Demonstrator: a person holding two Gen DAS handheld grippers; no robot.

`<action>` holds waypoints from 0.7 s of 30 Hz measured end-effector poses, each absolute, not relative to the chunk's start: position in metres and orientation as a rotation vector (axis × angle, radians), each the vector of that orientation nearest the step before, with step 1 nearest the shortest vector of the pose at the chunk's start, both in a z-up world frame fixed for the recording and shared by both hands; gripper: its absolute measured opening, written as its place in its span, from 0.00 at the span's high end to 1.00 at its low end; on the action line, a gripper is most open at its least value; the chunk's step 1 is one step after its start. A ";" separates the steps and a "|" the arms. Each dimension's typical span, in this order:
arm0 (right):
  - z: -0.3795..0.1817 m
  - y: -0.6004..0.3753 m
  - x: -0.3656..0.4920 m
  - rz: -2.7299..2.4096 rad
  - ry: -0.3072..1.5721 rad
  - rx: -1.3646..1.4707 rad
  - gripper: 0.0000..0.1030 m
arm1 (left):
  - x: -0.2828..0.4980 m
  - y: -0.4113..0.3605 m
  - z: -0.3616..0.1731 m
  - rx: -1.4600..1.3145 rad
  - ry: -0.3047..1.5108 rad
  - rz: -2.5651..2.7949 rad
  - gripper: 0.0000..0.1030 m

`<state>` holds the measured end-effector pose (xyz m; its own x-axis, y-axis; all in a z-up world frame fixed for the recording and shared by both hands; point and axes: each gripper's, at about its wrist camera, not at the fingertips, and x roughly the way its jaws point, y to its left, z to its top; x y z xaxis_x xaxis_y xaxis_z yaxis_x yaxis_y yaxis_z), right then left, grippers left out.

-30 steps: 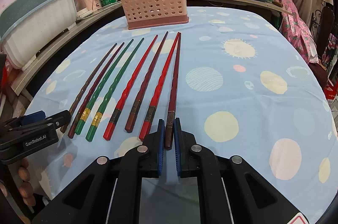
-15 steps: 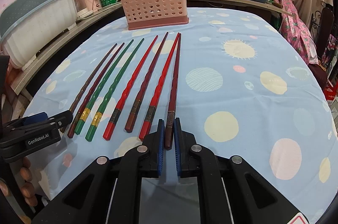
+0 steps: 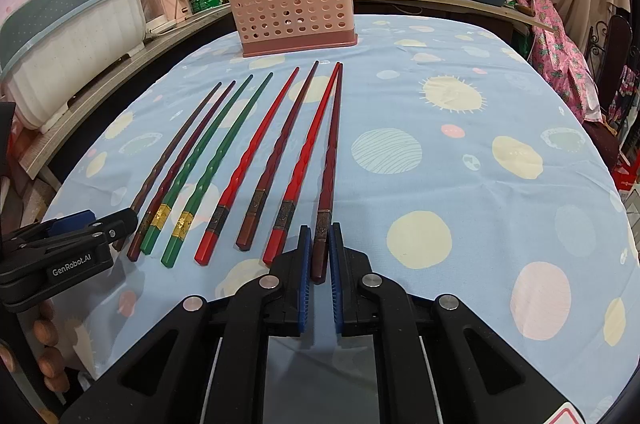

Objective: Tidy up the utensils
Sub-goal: 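Grasp the brown gold-banded chopstick with the left tool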

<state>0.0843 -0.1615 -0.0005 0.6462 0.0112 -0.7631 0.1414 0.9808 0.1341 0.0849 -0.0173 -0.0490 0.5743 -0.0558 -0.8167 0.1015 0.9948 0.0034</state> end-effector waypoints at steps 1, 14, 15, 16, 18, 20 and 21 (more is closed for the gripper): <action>0.000 -0.162 0.084 -0.075 0.866 0.188 0.92 | 0.085 -0.018 -0.049 0.053 0.954 -0.096 0.42; 0.001 -0.165 0.086 -0.068 0.877 0.213 0.92 | 0.087 -0.018 -0.044 0.038 0.968 -0.136 0.91; 0.001 -0.167 0.086 -0.071 0.878 0.217 0.93 | 0.088 -0.017 -0.043 0.030 0.974 -0.142 0.92; 0.003 -0.169 0.086 -0.075 0.878 0.220 0.93 | 0.089 -0.015 -0.043 0.024 0.978 -0.145 0.93; 0.006 -0.172 0.085 -0.080 0.871 0.224 0.93 | 0.089 -0.014 -0.040 0.017 0.977 -0.145 0.93; 0.013 -0.176 0.085 -0.087 0.855 0.227 0.93 | 0.089 -0.012 -0.036 0.013 0.972 -0.142 0.93; 0.018 -0.178 0.085 -0.090 0.846 0.231 0.93 | 0.089 -0.012 -0.032 0.011 0.969 -0.141 0.93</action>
<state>0.0845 -0.1785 0.0184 0.6613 0.0127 -0.7500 0.1705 0.9711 0.1668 0.0891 -0.0117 -0.0323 0.5577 -0.1149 -0.8220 0.1244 0.9908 -0.0540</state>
